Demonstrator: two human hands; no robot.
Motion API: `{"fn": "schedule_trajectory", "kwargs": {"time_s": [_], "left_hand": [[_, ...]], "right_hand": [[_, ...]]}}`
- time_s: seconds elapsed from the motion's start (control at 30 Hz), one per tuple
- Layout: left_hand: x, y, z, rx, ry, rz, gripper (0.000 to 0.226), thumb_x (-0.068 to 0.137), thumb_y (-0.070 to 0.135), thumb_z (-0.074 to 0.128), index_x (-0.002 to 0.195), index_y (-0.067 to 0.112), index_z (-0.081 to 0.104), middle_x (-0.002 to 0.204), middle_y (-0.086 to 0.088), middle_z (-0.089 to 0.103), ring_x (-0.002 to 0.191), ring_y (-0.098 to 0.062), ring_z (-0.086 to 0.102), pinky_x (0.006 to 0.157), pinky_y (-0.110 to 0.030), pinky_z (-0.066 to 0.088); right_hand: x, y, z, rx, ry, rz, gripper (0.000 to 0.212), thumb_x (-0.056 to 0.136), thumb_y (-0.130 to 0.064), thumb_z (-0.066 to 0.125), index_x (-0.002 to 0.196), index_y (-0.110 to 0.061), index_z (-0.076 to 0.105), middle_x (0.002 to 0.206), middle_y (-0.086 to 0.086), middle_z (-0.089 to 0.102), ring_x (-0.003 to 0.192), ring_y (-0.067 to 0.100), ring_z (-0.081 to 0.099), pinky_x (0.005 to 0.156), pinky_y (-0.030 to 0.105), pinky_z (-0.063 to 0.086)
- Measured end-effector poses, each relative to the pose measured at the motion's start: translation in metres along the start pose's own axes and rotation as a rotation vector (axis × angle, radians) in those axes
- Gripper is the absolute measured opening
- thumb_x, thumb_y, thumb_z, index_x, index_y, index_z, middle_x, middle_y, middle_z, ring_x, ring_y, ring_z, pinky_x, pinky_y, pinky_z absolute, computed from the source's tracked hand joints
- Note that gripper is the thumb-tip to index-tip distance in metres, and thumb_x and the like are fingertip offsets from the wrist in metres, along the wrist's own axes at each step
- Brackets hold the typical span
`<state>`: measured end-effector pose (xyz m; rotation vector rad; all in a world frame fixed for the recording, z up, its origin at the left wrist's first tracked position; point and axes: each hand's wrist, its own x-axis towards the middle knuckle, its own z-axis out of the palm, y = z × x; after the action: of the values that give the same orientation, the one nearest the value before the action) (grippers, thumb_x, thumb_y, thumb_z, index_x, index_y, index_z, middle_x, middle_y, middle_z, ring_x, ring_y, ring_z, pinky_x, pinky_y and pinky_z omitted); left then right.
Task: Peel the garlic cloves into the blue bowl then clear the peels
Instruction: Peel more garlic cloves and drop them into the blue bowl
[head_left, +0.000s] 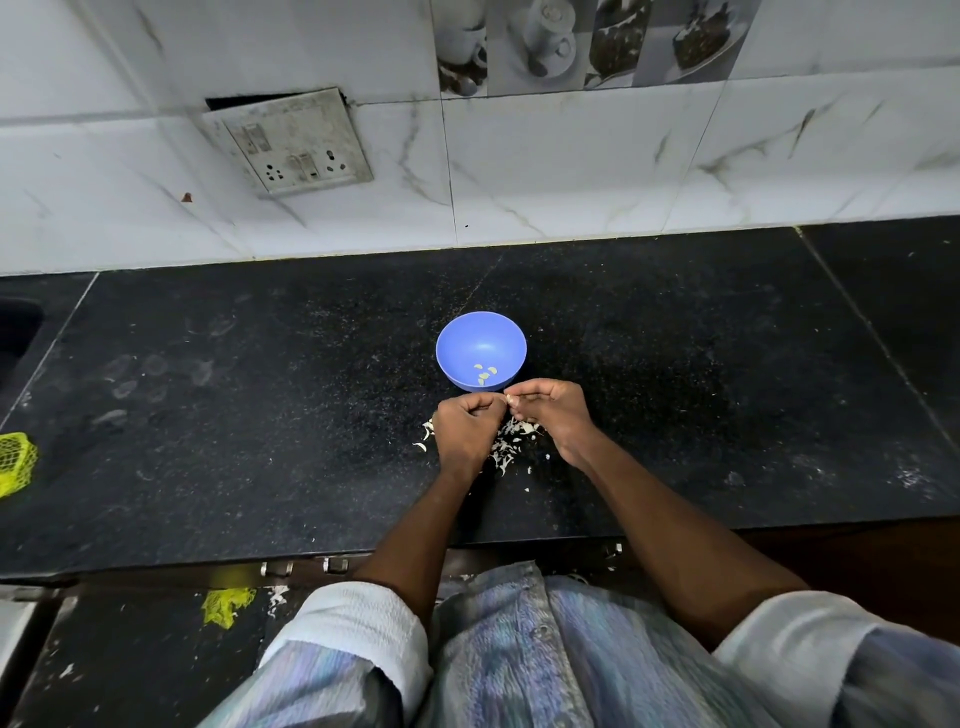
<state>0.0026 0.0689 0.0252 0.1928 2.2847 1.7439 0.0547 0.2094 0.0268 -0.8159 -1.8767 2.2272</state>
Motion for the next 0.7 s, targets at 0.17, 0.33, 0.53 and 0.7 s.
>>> {"fn": "schedule_trajectory", "kwargs": {"time_s": [0.17, 0.33, 0.53, 0.7], "left_hand": [[-0.0014, 0.0034, -0.001, 0.069, 0.021, 0.054, 0.006, 0.082, 0.019, 0.082, 0.076, 0.018, 0.084, 0.064, 0.007, 0.075, 0.057, -0.003, 0.062, 0.058, -0.028, 0.055], [0.0023, 0.0037, 0.0038, 0.19, 0.085, 0.053, 0.016, 0.077, 0.024, 0.082, 0.064, 0.016, 0.076, 0.056, 0.004, 0.067, 0.051, -0.002, 0.054, 0.058, -0.035, 0.056], [0.0038, 0.0025, 0.0054, 0.078, 0.053, -0.026, 0.01, 0.084, 0.021, 0.081, 0.074, 0.018, 0.08, 0.063, 0.008, 0.073, 0.054, -0.001, 0.061, 0.06, -0.027, 0.052], [0.0031, -0.0045, 0.0021, 0.035, -0.008, -0.029, 0.012, 0.094, 0.018, 0.071, 0.088, 0.017, 0.081, 0.072, 0.008, 0.075, 0.058, 0.0, 0.06, 0.063, -0.025, 0.049]], "right_hand": [[0.0031, 0.0004, 0.0023, -0.053, 0.009, -0.024, 0.011, 0.088, 0.004, 0.075, 0.097, -0.001, 0.077, 0.09, 0.018, 0.077, 0.08, 0.021, 0.068, 0.076, 0.028, 0.058], [0.0051, 0.0001, 0.0051, -0.07, 0.007, -0.023, 0.013, 0.091, 0.005, 0.07, 0.093, -0.006, 0.076, 0.086, 0.012, 0.077, 0.078, 0.016, 0.071, 0.075, 0.027, 0.06], [0.0036, -0.0012, 0.006, 0.034, -0.004, 0.013, 0.011, 0.093, 0.004, 0.069, 0.104, 0.004, 0.072, 0.095, 0.016, 0.076, 0.084, 0.018, 0.074, 0.077, 0.028, 0.061], [0.0023, -0.0004, 0.0045, 0.11, 0.004, 0.071, 0.019, 0.091, 0.001, 0.073, 0.109, 0.007, 0.07, 0.09, 0.016, 0.076, 0.081, 0.021, 0.073, 0.076, 0.028, 0.06]]}}
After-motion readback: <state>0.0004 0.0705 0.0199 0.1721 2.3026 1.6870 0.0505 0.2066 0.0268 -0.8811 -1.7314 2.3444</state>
